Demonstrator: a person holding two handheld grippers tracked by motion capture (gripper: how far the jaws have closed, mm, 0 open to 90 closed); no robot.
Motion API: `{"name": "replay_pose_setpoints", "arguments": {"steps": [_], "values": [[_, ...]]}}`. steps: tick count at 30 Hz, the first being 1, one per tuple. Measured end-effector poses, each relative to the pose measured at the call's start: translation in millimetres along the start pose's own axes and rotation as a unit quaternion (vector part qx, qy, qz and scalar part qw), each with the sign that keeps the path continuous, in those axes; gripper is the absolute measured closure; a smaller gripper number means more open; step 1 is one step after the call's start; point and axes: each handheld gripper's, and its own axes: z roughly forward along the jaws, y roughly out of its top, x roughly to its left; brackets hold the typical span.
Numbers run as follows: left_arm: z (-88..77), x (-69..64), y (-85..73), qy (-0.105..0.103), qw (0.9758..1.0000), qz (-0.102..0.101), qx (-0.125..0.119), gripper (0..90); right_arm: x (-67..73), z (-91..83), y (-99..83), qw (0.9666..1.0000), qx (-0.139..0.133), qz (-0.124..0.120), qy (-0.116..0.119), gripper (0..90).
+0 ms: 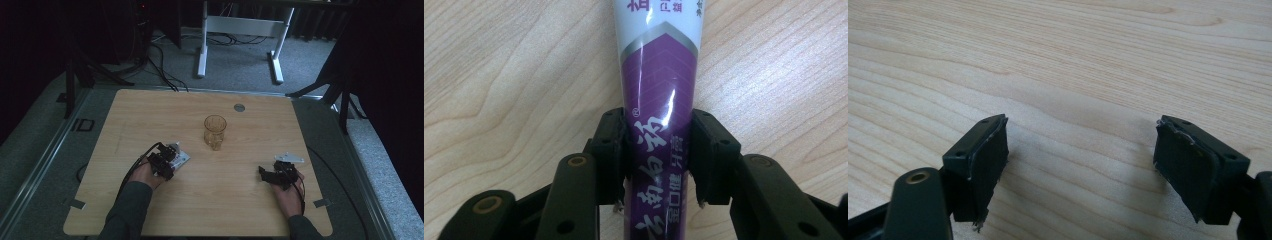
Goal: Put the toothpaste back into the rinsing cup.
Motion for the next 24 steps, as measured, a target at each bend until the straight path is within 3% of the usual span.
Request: {"name": "replay_pose_setpoints", "arguments": {"steps": [24], "values": [[-3.9, 6.2, -5.1, -0.022, 0.9994, -0.019, -0.018, 70.7, 0.0, 0.0, 0.0, 1.0000, 0.000, 0.000, 0.000, 21.6]]}}
